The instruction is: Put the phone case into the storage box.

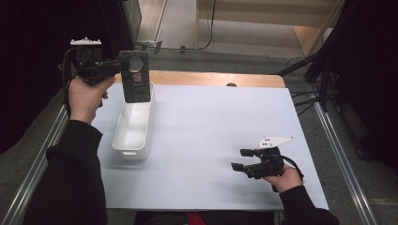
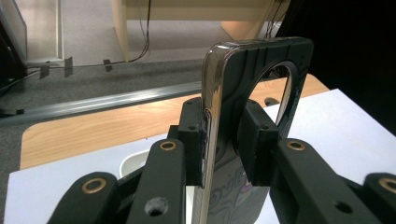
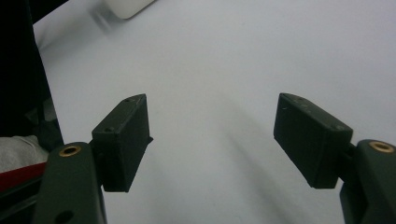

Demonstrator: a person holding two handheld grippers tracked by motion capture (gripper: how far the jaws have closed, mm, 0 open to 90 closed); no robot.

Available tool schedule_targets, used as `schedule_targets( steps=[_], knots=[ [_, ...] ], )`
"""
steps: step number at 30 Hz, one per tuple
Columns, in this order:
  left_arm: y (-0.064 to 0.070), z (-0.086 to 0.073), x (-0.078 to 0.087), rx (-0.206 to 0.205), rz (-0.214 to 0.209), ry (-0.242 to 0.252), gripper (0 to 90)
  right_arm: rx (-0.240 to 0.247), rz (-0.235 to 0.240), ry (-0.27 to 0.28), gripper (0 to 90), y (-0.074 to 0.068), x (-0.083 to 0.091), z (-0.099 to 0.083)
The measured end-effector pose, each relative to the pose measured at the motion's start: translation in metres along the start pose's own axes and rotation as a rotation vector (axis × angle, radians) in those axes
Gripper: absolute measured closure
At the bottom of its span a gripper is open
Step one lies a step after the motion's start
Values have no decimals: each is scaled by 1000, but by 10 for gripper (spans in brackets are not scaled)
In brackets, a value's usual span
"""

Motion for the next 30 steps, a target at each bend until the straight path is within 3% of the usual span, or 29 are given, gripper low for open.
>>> schedule_targets(
  steps=[9, 12, 20, 30],
  knots=[
    [-8, 5, -13, -5, 24, -2, 720, -3, -4, 1, 262, -2, 2, -2],
    [-11, 6, -17, -26, 40, 4, 720, -8, -8, 3, 262, -1, 3, -3],
    [-20, 8, -26, 10, 34, 0, 720, -14, -15, 6, 262, -1, 6, -4],
    [-35, 10, -36, 27, 46, 10, 720, -11, -14, 6, 262, -2, 6, -5]
  ],
)
Point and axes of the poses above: each handheld gripper's, and its own axes: x roughly backward along the jaws, z roughly out of its top, y roughly to its right, the point moved 8 cm from there along -x, roughly forward along the jaws, and after that the axes turned 14 degrees about x, right-handed, at the moved point
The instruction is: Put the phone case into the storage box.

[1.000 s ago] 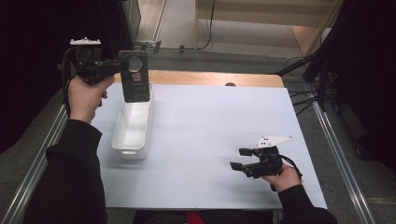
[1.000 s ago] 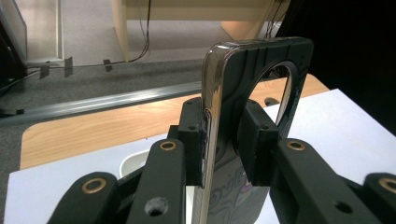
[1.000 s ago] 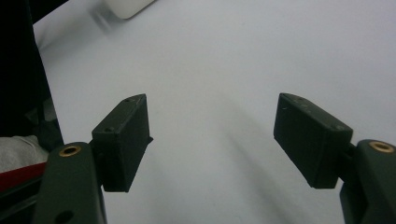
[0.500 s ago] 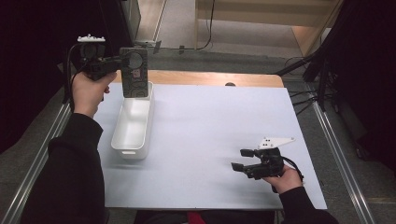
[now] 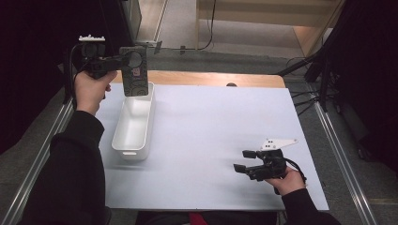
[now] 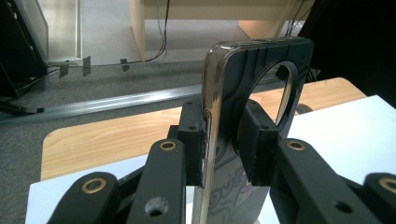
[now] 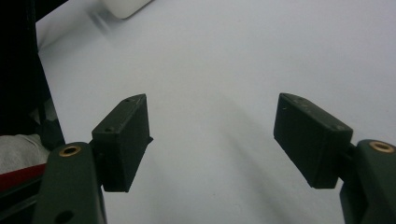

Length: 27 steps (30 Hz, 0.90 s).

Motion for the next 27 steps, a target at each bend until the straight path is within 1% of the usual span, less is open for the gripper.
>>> schedule_targets(
  steps=[2, 4, 7, 8, 10, 13, 16, 18, 23, 27],
  knots=[
    [-3, 1, -2, 9, -2, 4, 720, 1, 1, -1, 262, 0, 0, 0],
    [-6, 1, -3, 7, 5, 4, 720, -2, 2, -3, 262, -1, -1, 0],
    [-8, -1, -6, 16, -8, -10, 719, -4, 4, -3, 262, 0, -1, 0],
    [-8, -2, -8, 11, -9, -11, 719, -6, 5, -3, 262, 0, -1, 0],
    [-9, -3, -10, -4, 7, -10, 719, -5, 3, 0, 262, 0, 0, 0],
    [-10, -3, -12, 3, 3, -7, 720, -5, 4, -1, 262, 1, 0, -1],
    [-11, -3, -15, -4, 10, -5, 719, -7, 5, 5, 262, 1, 0, 0],
    [-11, -4, -17, 0, 7, -4, 719, -8, 5, 5, 262, 1, 0, 0],
    [-12, -3, -20, -3, 5, 8, 719, -14, -9, 15, 262, 3, 1, 0],
    [-15, -4, -25, -1, 15, 8, 718, -14, -7, 14, 262, 3, 2, 0]
  ],
)
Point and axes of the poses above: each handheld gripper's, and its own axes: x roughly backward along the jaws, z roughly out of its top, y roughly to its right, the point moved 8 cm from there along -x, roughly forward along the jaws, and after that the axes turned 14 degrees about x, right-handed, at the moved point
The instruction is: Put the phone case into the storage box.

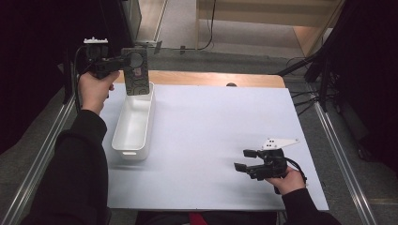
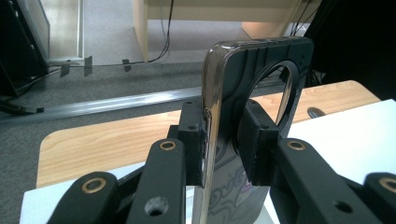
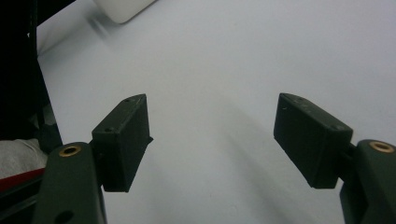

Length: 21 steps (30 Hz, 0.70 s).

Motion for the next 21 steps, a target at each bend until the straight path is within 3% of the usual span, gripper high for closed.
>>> schedule_targets(
  steps=[12, 21],
  knots=[
    [-7, -4, -12, 7, -14, 7, 718, 3, 1, 3, 262, 0, 0, 0],
    [-12, -15, -22, -2, 2, 0, 718, 6, 5, 3, 262, -2, 0, 1]
  ],
)
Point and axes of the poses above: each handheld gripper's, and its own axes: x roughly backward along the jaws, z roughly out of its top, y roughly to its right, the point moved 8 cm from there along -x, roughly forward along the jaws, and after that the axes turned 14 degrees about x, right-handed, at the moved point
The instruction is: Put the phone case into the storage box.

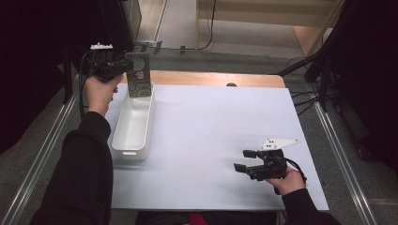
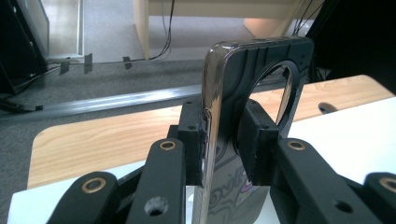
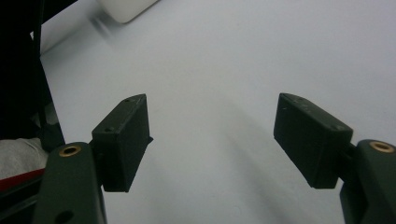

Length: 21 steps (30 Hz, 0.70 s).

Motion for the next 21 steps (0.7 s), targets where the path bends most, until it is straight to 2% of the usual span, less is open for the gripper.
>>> schedule_targets(
  steps=[3, 21],
  knots=[
    [-2, -2, -1, 12, -8, 3, 718, 0, 0, 0, 262, 0, 0, 0],
    [-6, -15, -7, 21, -18, -6, 717, 0, 8, -9, 262, -1, -2, -1]
  ],
)
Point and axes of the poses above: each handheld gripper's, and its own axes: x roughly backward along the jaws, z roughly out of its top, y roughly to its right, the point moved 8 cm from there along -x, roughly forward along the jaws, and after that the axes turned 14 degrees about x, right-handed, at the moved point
